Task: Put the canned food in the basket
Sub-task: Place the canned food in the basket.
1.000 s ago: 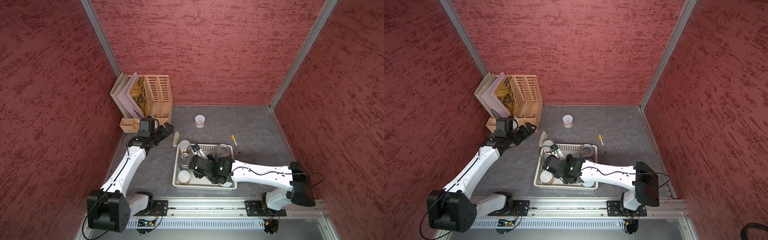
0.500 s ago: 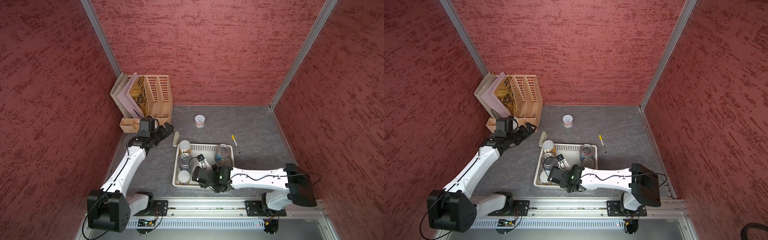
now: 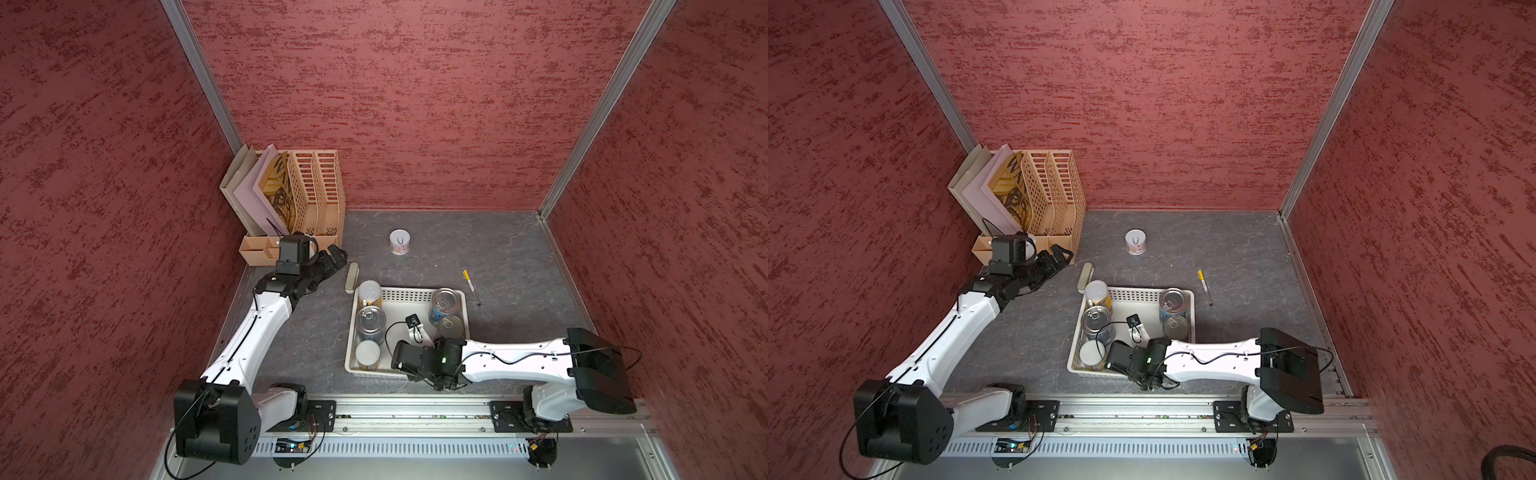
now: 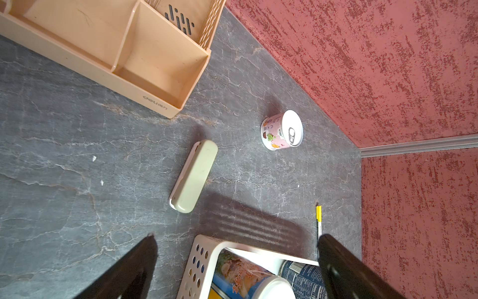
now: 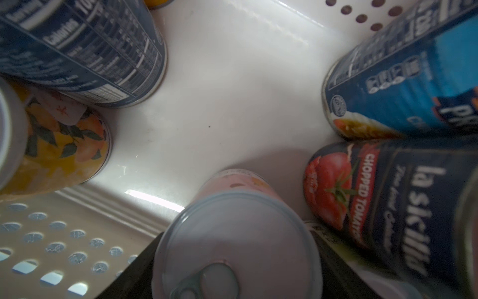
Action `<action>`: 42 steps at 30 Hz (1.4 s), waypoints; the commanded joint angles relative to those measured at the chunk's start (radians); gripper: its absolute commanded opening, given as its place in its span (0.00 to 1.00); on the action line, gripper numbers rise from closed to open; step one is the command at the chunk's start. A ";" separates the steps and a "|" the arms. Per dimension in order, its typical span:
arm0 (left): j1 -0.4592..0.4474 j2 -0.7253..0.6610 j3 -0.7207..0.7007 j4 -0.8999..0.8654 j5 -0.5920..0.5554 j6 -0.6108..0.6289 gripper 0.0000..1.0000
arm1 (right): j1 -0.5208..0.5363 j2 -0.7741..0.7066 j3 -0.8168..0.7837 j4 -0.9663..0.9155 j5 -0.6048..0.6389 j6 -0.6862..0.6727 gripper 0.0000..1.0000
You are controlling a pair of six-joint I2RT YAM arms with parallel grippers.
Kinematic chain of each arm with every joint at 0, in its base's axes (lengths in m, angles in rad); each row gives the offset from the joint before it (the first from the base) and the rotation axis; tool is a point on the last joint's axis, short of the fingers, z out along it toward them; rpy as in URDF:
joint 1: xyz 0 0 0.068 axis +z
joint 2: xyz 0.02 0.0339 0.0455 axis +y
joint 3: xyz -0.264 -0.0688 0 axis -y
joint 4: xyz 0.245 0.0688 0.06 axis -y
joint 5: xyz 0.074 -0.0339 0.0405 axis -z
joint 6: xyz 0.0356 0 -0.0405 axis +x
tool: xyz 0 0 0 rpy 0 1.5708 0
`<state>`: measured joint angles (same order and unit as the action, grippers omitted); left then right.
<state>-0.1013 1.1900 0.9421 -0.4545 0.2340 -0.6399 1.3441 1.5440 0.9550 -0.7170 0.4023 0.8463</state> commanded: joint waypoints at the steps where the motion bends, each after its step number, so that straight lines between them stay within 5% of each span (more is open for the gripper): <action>1: -0.003 -0.011 -0.005 0.011 -0.005 -0.004 1.00 | 0.013 0.007 -0.033 -0.036 -0.059 0.014 0.46; 15: -0.006 -0.003 -0.006 0.013 0.000 -0.007 1.00 | 0.011 0.050 -0.084 -0.027 -0.164 0.070 0.61; 29: -0.007 0.002 -0.003 0.008 0.007 -0.010 1.00 | 0.011 0.055 0.009 -0.185 -0.143 0.073 0.97; 42: -0.008 0.002 0.000 0.007 0.010 -0.009 1.00 | -0.053 0.170 0.238 -0.225 -0.092 -0.091 0.89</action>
<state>-0.1043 1.1908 0.9421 -0.4545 0.2352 -0.6498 1.2984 1.6844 1.1580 -0.8864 0.3275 0.8173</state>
